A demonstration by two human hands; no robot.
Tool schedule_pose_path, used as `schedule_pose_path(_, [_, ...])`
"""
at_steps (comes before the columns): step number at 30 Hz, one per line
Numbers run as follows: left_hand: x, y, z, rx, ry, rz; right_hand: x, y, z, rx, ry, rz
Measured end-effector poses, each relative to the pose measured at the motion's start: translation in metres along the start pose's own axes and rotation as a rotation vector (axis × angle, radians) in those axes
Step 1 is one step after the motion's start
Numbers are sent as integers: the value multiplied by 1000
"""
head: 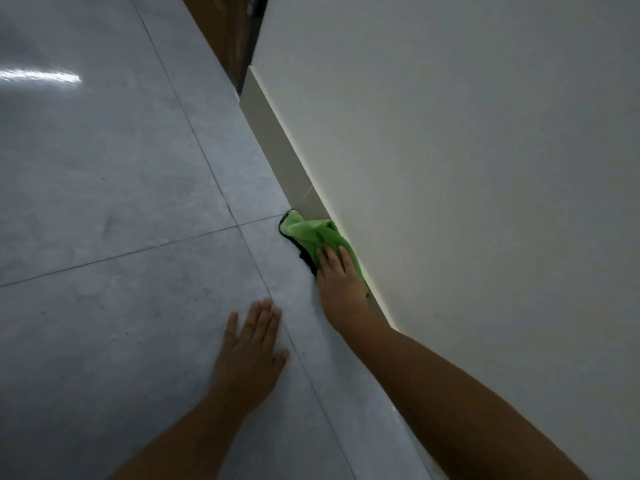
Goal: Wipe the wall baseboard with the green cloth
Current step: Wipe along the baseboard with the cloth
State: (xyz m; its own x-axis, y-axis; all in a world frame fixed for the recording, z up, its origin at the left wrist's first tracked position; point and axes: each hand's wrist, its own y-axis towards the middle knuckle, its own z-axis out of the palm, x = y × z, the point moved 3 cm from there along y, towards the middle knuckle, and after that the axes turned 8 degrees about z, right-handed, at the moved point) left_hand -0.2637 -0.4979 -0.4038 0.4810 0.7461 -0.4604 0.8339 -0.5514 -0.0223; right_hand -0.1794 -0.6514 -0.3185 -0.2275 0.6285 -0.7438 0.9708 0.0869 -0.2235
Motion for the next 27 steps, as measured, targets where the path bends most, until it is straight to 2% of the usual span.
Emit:
schedule_pose_path(3, [6, 1, 1, 67, 1, 21, 2, -102, 47, -25, -169, -152])
schedule_pose_path(4, [8, -1, 2, 121, 5, 25, 0, -142, 63, -8, -145, -127])
schedule_pose_path(7, [8, 1, -6, 173, 21, -14, -6, -234, 90, 206, -13, -14])
schedule_pose_path(9, [11, 6, -12, 155, 86, -16, -14, -269, 104, 119, 59, 14])
schedule_pose_path(10, [13, 5, -12, 201, 68, -13, -17, -283, 107, 3, 24, 44])
schedule_pose_path(11, [13, 1, -11, 234, 49, -2, -15, -298, 116, -15, 44, 86])
schedule_pose_path(12, [13, -3, -11, 247, 58, 19, -10, -304, 114, -9, 86, 89])
schedule_pose_path(14, [11, -6, -11, 304, 91, 52, 8, -292, 108, 130, 268, 49])
schedule_pose_path(15, [9, -5, -15, 327, 96, 43, 11, -264, 105, 198, 337, 29])
schedule_pose_path(18, [3, 10, -25, 328, 137, 19, 15, -145, 62, 165, 532, 170])
schedule_pose_path(21, [3, 4, -21, 314, 184, -48, 33, -86, 29, 255, 551, 244])
schedule_pose_path(24, [-13, -3, -10, 224, 110, -130, 47, -120, 37, 326, 523, 376])
schedule_pose_path(27, [-40, -1, 3, 124, 88, -61, 47, -203, 63, 420, 699, 533])
